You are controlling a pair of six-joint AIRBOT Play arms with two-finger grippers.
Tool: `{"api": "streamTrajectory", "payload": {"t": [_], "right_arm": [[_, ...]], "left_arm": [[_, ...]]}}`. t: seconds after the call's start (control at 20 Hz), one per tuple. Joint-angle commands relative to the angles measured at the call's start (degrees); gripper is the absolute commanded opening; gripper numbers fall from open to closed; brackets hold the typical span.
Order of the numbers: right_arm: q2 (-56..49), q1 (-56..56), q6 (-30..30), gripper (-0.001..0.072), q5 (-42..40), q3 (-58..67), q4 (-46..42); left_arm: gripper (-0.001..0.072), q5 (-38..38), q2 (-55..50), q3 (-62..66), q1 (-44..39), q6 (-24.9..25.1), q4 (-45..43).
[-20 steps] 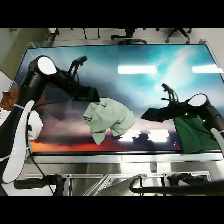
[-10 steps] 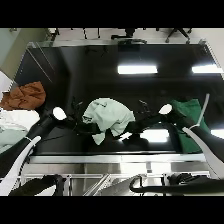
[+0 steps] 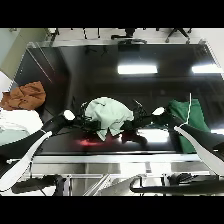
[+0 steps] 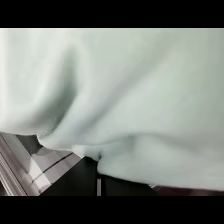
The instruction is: Fold the shirts.
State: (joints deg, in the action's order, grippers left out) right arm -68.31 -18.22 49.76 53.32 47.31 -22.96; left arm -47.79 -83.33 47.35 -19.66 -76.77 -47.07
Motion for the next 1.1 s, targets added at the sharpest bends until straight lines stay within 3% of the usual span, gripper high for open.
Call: {"api": "streamTrajectory", "payload": {"t": [0.0,0.2,0.4,0.7,0.9,1.05], "right_arm": [[1.42,2.23,-0.92,0.0019,3.26,0.26,-0.83],[8.02,13.79,-0.28,0.0019,17.07,5.6,-1.88],[13.94,25.53,0.92,0.0019,30.29,22.29,-1.22],[19.58,29.64,2.54,0.0019,32.96,49.46,-1.22],[23.54,29.51,2.36,0.0019,32.85,55.12,-0.13],[23.23,29.49,0.74,0.002,31.69,55.04,-0.07]], "left_arm": [[0.0013,-2.62,0.81,3.82,0.11,1.75,-1.09],[0.0012,-8.72,10.34,10.32,4.2,1.73,-2.03],[0.0011,-13.84,21.33,23.58,9.03,0.04,-1.84],[0.0011,-13.94,34.03,42.25,12.28,-1.75,-1.88],[0.0011,-15.13,37.44,51.12,12.68,-1.73,-3.43],[0.0011,-15.74,34.03,56.78,12.68,-1.7,-4.46]]}}
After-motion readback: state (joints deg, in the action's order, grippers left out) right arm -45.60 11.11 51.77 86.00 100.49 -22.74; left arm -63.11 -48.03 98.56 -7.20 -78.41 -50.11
